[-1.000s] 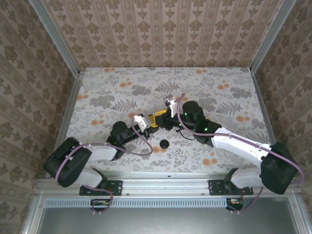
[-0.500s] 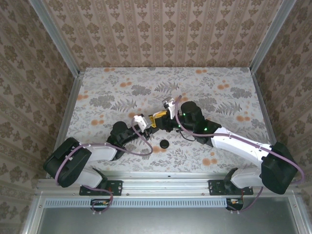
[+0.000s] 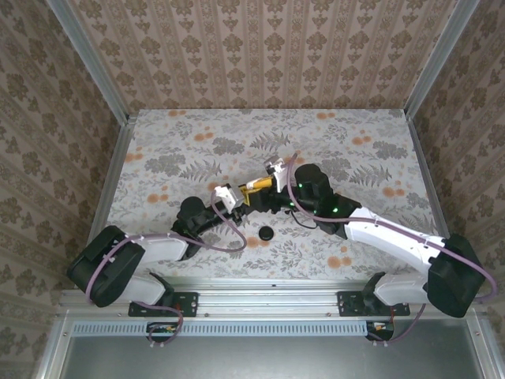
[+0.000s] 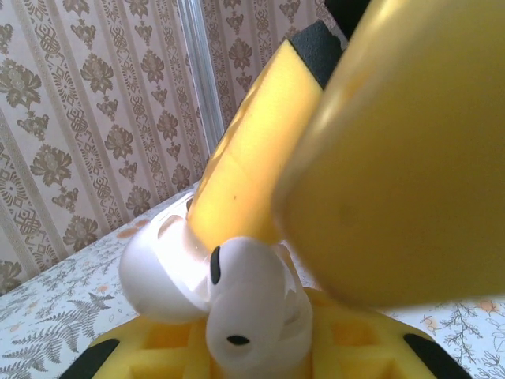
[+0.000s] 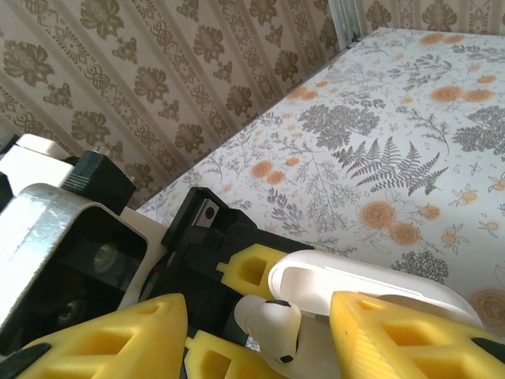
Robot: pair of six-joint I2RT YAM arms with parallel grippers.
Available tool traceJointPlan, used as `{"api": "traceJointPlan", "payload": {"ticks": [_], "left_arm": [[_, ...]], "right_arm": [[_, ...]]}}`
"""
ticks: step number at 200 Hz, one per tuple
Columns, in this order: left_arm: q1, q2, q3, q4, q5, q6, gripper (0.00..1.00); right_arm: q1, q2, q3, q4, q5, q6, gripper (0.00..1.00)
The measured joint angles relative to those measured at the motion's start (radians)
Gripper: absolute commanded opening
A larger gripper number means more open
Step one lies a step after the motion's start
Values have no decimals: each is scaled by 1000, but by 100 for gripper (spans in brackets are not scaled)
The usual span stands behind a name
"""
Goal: Insert wireless bluetooth earbuds into charging case
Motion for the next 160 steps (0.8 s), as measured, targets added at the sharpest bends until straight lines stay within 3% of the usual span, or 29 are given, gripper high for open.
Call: {"api": "traceJointPlan", "payload": {"ticks": [74,126,160], "left_arm": [[0,-3,-1,-2,-29,1,10],[-1,-3,-2,-25,-55,21,10],[-2,-23,-2,-65,-67,44,10]], "right_arm": [[0,-129,-10,-33,65,158,54],[16,-132,107,-383,190,343,61],[51,-119,147,-493,247,474,70]]}}
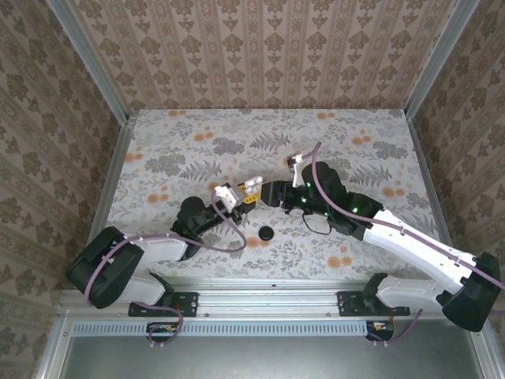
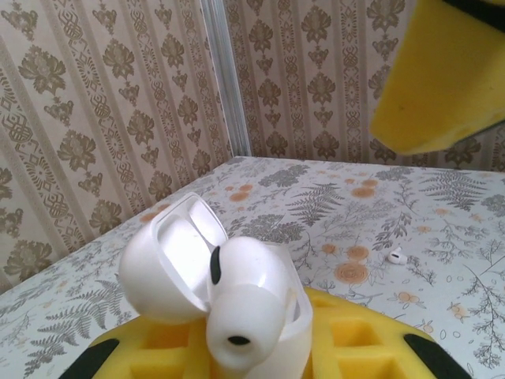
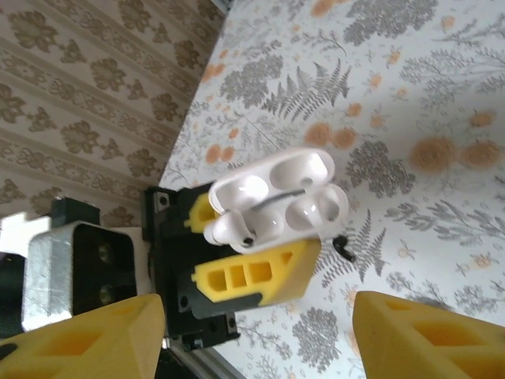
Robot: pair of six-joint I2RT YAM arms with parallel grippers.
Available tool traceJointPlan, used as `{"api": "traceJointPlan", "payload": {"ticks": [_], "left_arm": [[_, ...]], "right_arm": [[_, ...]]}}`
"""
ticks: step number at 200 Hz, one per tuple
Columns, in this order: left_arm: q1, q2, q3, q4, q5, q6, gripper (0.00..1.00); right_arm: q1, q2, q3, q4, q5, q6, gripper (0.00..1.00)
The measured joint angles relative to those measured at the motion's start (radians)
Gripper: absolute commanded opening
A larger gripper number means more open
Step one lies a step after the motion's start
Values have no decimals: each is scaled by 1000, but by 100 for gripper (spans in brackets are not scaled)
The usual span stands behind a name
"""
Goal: Insert wireless bluetooth earbuds into charging case
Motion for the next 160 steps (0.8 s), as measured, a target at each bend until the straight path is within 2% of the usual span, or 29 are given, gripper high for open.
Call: {"api": "traceJointPlan", "payload": {"ticks": [51,160], "left_arm": [[-13,-36,0,-55,-15,31,10],[-25,-53,0,-104,-42,48,10]], "right_arm": [[50,84,93,-103,61,127,77],[68,202,216,-163,89,148,77]]}}
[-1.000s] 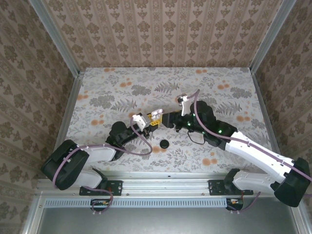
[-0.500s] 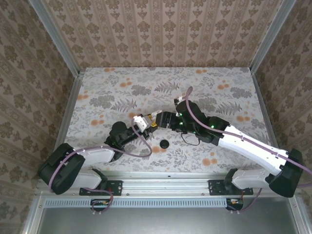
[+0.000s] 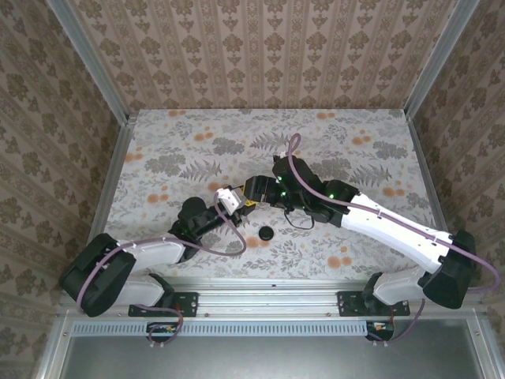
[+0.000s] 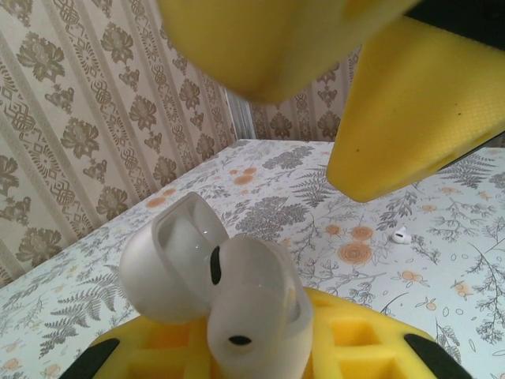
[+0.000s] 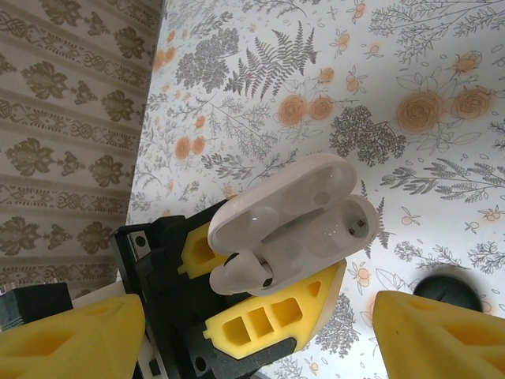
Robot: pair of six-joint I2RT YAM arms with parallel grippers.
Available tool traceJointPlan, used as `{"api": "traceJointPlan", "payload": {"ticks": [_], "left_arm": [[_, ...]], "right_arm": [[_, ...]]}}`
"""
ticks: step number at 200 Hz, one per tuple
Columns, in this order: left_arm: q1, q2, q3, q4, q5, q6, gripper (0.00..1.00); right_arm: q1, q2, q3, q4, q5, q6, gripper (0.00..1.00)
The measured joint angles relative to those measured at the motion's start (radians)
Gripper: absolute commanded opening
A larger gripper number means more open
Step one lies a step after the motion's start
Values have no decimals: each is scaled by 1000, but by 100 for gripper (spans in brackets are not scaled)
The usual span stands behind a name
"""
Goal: Insert wireless bluetooth earbuds into charging case
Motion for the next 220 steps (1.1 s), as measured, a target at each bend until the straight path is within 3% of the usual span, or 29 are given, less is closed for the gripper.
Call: {"api": "traceJointPlan", "payload": {"ticks": [220], "left_arm": [[-7,-5,0,-5,-2,0,10]], "right_arm": [[-68,3,-36,17,-29,11,76]]}}
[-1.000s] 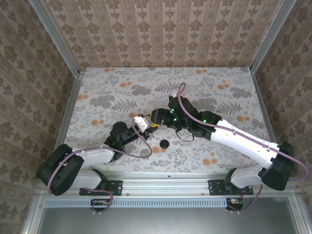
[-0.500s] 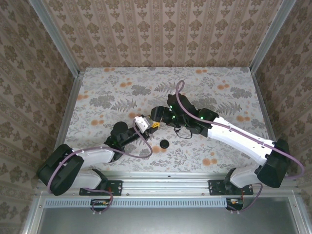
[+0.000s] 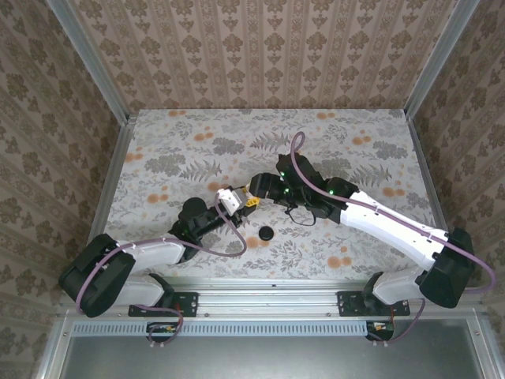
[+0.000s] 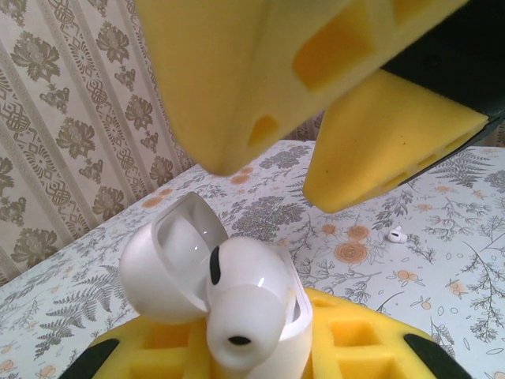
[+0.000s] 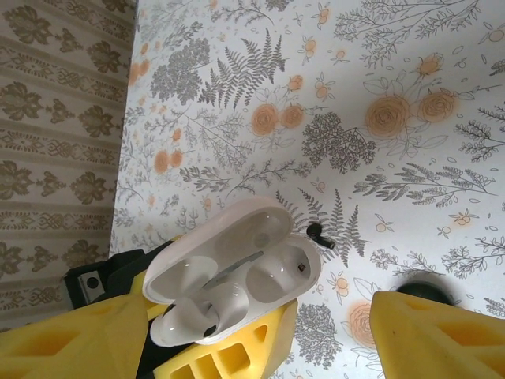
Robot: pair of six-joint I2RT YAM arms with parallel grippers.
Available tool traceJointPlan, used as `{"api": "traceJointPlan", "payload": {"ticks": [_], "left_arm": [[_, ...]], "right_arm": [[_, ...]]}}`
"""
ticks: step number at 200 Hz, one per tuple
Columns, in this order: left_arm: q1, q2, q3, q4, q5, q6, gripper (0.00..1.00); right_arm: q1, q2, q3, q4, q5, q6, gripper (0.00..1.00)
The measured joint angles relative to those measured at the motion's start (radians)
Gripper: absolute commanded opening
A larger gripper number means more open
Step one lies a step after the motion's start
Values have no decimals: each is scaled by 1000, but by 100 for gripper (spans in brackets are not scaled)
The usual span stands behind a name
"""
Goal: Insert wireless bluetooth earbuds into charging case
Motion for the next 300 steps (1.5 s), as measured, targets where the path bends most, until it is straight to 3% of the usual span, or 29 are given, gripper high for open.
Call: {"api": "traceJointPlan", "payload": {"ticks": [206,300], "left_arm": [[-8,1,0,-2,3,0,10],[-9,1,0,0,4,0,10]], "right_arm": [[3,73,0,37,-101,-19,74],[4,23,-19,19,-75,-34,72]]}}
